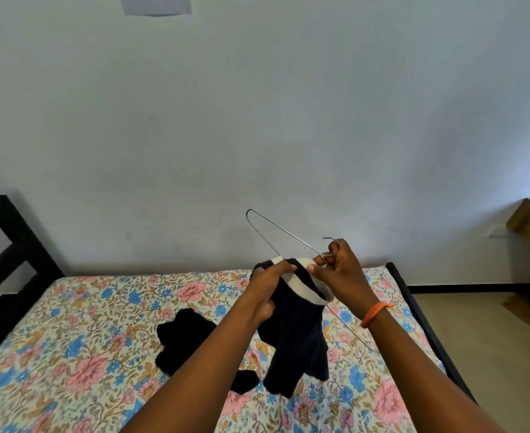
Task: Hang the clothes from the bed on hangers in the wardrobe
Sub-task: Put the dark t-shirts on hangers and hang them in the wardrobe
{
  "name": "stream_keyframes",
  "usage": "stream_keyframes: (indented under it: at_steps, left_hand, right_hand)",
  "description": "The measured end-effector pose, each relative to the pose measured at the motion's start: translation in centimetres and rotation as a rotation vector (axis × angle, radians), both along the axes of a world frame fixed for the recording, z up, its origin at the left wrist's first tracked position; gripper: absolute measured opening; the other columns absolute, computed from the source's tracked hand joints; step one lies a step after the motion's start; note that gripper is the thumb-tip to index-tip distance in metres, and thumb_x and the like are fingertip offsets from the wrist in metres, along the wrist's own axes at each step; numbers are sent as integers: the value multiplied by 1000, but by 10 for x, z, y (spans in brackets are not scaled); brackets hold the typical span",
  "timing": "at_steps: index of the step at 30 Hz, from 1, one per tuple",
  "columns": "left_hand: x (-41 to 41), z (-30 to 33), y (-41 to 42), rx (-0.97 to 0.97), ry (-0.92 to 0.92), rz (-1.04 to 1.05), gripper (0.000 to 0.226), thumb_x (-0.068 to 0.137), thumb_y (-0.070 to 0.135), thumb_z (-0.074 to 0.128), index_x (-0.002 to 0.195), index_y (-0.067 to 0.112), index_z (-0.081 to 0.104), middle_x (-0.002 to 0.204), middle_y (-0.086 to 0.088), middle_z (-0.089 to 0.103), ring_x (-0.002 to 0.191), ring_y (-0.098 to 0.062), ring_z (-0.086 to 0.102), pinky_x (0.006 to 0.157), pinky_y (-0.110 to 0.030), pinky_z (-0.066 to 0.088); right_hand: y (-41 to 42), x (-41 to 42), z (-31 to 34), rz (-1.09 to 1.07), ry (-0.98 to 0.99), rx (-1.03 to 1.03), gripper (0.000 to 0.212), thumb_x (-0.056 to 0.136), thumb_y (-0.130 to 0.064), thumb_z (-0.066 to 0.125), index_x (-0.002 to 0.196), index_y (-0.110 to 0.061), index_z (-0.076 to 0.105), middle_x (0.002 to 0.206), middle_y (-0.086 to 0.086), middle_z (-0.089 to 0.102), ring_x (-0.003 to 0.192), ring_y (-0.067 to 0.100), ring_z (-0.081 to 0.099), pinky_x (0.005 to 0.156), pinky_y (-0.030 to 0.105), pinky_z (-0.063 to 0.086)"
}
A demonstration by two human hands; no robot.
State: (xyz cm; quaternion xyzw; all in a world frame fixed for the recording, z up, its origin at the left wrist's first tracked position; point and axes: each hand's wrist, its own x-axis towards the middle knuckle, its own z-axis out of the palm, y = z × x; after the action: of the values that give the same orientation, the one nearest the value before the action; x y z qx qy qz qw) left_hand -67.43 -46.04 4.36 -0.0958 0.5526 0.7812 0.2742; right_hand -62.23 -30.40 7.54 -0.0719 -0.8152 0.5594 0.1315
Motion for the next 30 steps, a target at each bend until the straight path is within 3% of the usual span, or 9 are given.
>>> stream_keyframes:
  at_steps: [5, 7, 9, 10, 14, 18, 22, 26, 30]
  left_hand:
    - [18, -23, -5, -448, -141, -56, 30, 83, 17, 62, 110, 6, 58, 94, -9, 61, 81, -22, 61, 65, -30, 48]
    - [26, -39, -8, -634, -131, -177, 73, 81, 18, 68, 143, 5, 32, 129, -14, 49, 113, -30, 54, 85, -41, 49]
    - [28, -45, -15, -888, 94, -312, 115, 68, 19, 76, 153, 12, -1, 156, -15, 13, 142, -38, 24, 112, -52, 32]
    - [26, -46, -17, -965, 249, -382, 120, 61, 19, 77, 153, 18, -1, 158, -12, 8, 145, -37, 16, 116, -55, 23]
    - [11, -29, -21, -661, 422, -619, 128, 56, 9, 74, 156, 28, -5, 163, 2, 2, 149, -25, 9, 116, -49, 28]
    - [-6, -17, -16, -470, 357, -671, 91, 74, -8, 62, 151, 26, 26, 140, -8, 48, 124, -27, 50, 83, -35, 52]
    - [-10, -10, -9, -664, 307, -734, 21, 89, 18, 53, 103, 8, 64, 91, -13, 66, 79, -23, 59, 72, -35, 48]
    - [-8, -8, -5, -860, 307, -670, 25, 97, 29, 46, 77, 17, 40, 70, -1, 39, 64, -15, 35, 63, -29, 34]
    - [-15, -14, -2, -871, 330, -554, 18, 93, 29, 60, 95, 12, 56, 89, -7, 58, 78, -19, 54, 59, -30, 47]
  right_hand:
    - [3, -2, 13, 22, 73, 228, 36, 84, -1, 71, 97, -12, 39, 89, 7, 60, 63, -3, 51, 58, 8, 40]
    - [6, -1, 15, 61, 62, 303, 36, 85, -3, 70, 99, -13, 38, 90, 3, 62, 63, 2, 49, 58, 9, 40]
    - [9, 2, 18, 105, 31, 317, 36, 86, -3, 70, 98, -15, 38, 93, 3, 63, 65, 6, 48, 61, 13, 41]
    - [10, 4, 18, 133, 20, 318, 37, 86, -3, 70, 97, -17, 38, 94, 3, 64, 66, 8, 50, 64, 15, 42]
    - [13, 11, 23, 231, -5, 320, 38, 85, -3, 71, 95, -19, 38, 98, 5, 65, 85, 18, 62, 75, 28, 52]
    - [19, 17, 31, 262, 17, 289, 38, 85, -2, 72, 93, -18, 38, 97, 4, 66, 92, 20, 63, 79, 31, 53]
    - [28, 23, 37, 255, 31, 293, 36, 86, -4, 72, 92, -18, 39, 98, 3, 66, 97, 23, 65, 85, 44, 56]
    - [40, 29, 35, 225, 19, 288, 33, 86, -4, 71, 95, -10, 41, 99, 5, 67, 97, 23, 65, 85, 49, 55]
    - [48, 33, 27, 165, -9, 305, 32, 87, -7, 71, 95, -14, 40, 99, 3, 66, 91, 22, 64, 80, 33, 56]
